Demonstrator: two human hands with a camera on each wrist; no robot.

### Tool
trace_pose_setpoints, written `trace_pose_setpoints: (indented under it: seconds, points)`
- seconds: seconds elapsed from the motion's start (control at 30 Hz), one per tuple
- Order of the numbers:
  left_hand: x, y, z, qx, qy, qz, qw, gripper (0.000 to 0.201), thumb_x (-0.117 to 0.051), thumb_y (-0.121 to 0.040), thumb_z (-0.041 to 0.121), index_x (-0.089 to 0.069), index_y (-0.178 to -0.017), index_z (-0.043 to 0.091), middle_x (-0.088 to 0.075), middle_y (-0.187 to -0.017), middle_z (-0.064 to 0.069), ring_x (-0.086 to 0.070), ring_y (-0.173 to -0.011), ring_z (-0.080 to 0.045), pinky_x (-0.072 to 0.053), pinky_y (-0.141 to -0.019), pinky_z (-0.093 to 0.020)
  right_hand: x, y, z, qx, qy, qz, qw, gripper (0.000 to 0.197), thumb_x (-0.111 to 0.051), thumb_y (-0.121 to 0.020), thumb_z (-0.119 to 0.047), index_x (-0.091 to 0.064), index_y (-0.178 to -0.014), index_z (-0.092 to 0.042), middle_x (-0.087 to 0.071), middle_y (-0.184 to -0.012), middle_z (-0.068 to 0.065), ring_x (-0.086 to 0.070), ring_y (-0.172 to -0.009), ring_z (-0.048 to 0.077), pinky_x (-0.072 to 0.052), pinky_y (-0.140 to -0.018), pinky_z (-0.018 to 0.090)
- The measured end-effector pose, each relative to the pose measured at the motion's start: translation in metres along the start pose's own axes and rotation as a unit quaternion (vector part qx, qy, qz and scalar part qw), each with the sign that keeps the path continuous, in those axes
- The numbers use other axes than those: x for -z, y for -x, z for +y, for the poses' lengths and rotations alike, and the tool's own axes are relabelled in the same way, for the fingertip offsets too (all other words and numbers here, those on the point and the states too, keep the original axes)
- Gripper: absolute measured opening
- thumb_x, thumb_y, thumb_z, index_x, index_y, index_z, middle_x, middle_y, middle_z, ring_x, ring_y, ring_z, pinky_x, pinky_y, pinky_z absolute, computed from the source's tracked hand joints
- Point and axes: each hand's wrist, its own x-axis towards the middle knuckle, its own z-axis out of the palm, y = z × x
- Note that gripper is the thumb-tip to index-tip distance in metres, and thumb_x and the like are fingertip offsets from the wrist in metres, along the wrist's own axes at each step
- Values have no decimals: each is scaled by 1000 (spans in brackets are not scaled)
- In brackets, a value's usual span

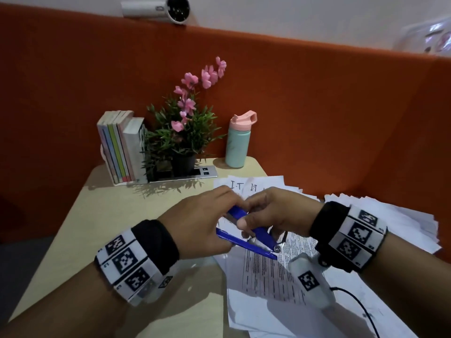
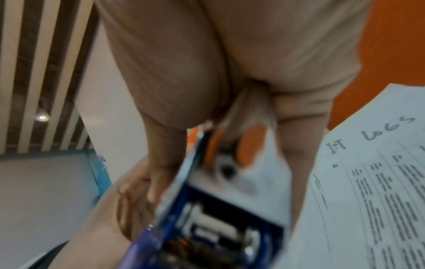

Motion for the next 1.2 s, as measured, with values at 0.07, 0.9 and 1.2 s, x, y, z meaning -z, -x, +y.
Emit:
trace_pose_setpoints:
  seconds: [0.07, 0.9, 1.2]
  points:
    - [5, -2, 4, 30, -32, 15, 999, 45, -68, -69, 49, -50, -109, 40, -46, -103, 19, -50, -87, -3, -53, -74, -32, 10, 2, 4, 18, -82, 56, 995, 39, -74, -82, -22, -62, -117, -11, -70, -93, 9, -68, -74, 20, -55, -58, 30]
    - [-8, -90, 20, 250, 74, -38, 965, 36, -67, -88, 47, -67, -104, 14, -70, -103, -4, -65, -95, -20, -54, -86, -39, 9, -3, 77, -101, -461, 219, 854, 13, -55, -92, -19, -51, -97, -8, -51, -72, 10, -53, -58, 26, -51, -54, 33]
    - [-42, -131, -11, 302, 369, -53, 877, 35, -57, -97, 43, -65, -107, 10, -64, -99, -10, -64, -78, -18, -54, -71, -35, 6, -11, 68, -106, -314, 128, 935, 25, -45, -103, -25, -60, -100, -4, -64, -81, 18, -63, -63, 28, -55, -55, 30]
